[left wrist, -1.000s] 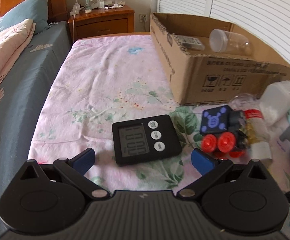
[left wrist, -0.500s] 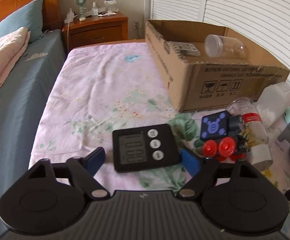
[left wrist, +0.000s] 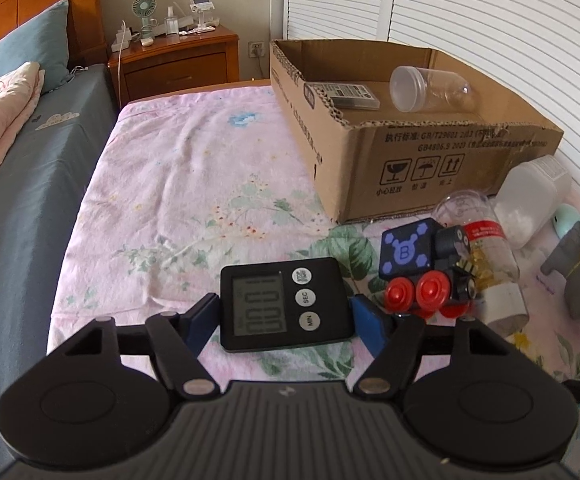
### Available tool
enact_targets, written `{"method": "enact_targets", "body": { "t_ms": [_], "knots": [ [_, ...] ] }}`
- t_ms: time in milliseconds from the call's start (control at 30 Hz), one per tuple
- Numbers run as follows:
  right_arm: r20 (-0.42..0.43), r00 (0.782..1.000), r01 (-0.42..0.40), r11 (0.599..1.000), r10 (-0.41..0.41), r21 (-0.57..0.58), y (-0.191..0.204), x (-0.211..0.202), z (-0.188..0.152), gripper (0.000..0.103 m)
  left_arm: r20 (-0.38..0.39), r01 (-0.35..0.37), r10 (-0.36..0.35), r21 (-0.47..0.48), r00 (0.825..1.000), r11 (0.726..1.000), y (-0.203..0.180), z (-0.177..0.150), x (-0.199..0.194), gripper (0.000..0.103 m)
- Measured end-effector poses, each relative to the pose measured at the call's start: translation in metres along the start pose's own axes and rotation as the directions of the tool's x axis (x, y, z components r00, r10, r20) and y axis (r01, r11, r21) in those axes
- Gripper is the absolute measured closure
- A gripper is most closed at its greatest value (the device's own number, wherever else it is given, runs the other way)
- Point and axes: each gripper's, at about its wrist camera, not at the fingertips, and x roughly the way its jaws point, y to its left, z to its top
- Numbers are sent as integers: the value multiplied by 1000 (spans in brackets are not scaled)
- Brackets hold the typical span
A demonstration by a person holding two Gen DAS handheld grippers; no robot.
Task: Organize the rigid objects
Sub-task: 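Close left tool on the digital timer while right tool grasps the grey elephant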
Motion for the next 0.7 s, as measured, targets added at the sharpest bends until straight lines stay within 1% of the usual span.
{"method": "enact_targets", "body": {
  "t_ms": [133,300,333,400,567,633,700],
  "knots": [
    [-16,999,-45,998,45,-43,11,-2,0,0,-2,2,-2,0,1000,1000,1,-2,-2,32],
    [-34,990,-141,983,138,-114,31,-7,-1,0,-3,7,-7,5,1000,1000,1,-5,-5,32],
    [-39,990,-139,982,135,-130,34,-7,-1,0,-3,7,-7,3,1000,1000,1,-5,-5,32],
    [-43,994,-109,984,104,-142,33,-7,-1,0,-4,5,-5,0,1000,1000,1,-5,-6,32],
    [-24,999,-33,994,31,-102,10,-13,0,0,-3,5,-5,-2,1000,1000,0,-6,-5,32],
    [-8,1000,-3,995,3,-100,-1,-13,2,0,-1,2,-2,-2,1000,1000,-1,-5,-5,32],
    [5,1000,8,994,-7,-112,-9,-11,7,0,-1,-1,1,-5,1000,1000,0,-4,-5,32]
  ]
}}
